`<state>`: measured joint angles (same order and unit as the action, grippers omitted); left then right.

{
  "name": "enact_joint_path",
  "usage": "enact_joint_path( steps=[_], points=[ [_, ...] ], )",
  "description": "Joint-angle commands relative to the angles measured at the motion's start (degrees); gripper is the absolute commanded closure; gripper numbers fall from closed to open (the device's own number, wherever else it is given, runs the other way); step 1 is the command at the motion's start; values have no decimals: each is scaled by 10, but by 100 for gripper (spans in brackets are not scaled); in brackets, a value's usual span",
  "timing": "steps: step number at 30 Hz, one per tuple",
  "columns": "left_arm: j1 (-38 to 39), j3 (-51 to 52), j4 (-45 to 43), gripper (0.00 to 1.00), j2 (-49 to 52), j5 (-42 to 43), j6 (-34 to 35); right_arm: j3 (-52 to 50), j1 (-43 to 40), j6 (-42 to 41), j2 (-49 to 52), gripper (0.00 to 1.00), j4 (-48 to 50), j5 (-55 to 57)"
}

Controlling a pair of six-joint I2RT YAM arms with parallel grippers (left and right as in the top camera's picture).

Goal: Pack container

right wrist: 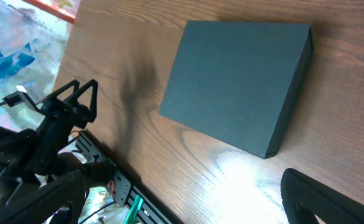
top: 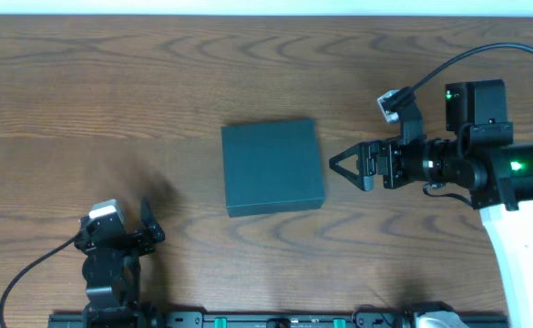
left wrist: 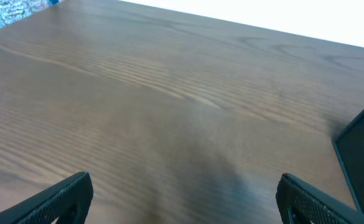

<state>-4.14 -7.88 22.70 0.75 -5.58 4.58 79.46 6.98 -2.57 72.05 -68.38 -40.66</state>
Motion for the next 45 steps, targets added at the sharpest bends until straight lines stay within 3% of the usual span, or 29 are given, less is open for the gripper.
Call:
enact_joint_path(
  steps=[1, 40, 45],
  points=[
    [-4, 16, -19, 5, -6, -10, 8, 7, 3, -4, -3, 1, -2, -7],
    [-4, 17, -20, 5, -5, -9, 3, 7, 3, -3, -3, 1, -2, -6],
    [-4, 17, -20, 5, -5, -9, 3, -3, 10, 14, -30, 1, 12, 150]
  ],
)
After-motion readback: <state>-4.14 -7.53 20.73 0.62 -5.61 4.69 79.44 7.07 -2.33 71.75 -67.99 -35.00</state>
